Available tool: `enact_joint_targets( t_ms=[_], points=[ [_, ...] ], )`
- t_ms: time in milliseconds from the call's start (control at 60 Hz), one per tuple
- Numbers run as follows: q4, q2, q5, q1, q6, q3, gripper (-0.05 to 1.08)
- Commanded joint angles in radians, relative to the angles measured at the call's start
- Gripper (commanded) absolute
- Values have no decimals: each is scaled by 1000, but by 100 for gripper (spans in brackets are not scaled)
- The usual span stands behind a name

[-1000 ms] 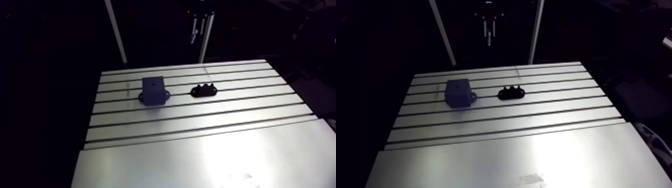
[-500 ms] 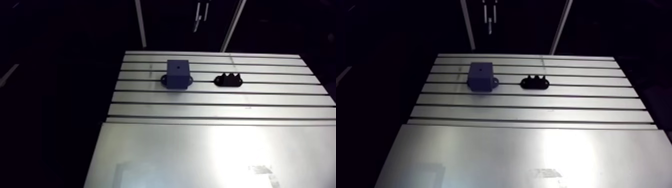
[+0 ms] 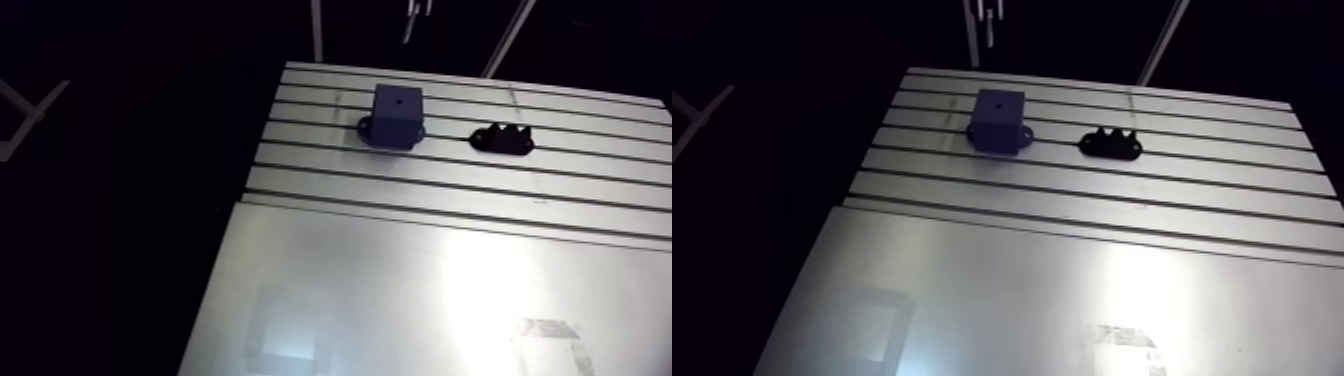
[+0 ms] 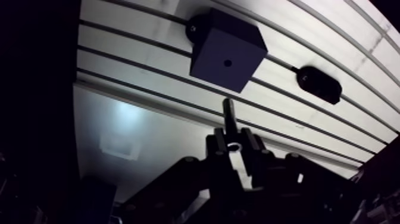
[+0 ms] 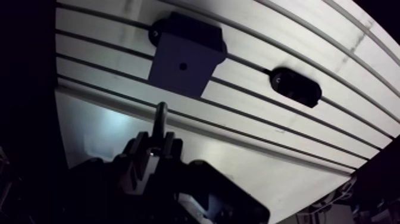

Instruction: Pick up the M10 bolt and insert it into the hole until fully seated.

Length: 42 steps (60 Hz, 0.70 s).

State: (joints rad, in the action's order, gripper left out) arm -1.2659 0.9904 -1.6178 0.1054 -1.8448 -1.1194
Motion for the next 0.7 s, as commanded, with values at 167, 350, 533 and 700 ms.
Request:
enact_joint_targets(
  t_ms=[167,350,533,700],
  points=[
    [20,-27,-33,8,0,6,108],
    [20,-54,-34,7,0,9,108],
    [20,-78,-39,5,-1,13,108],
    [17,-86,-41,7,-1,13,108]
  ],
)
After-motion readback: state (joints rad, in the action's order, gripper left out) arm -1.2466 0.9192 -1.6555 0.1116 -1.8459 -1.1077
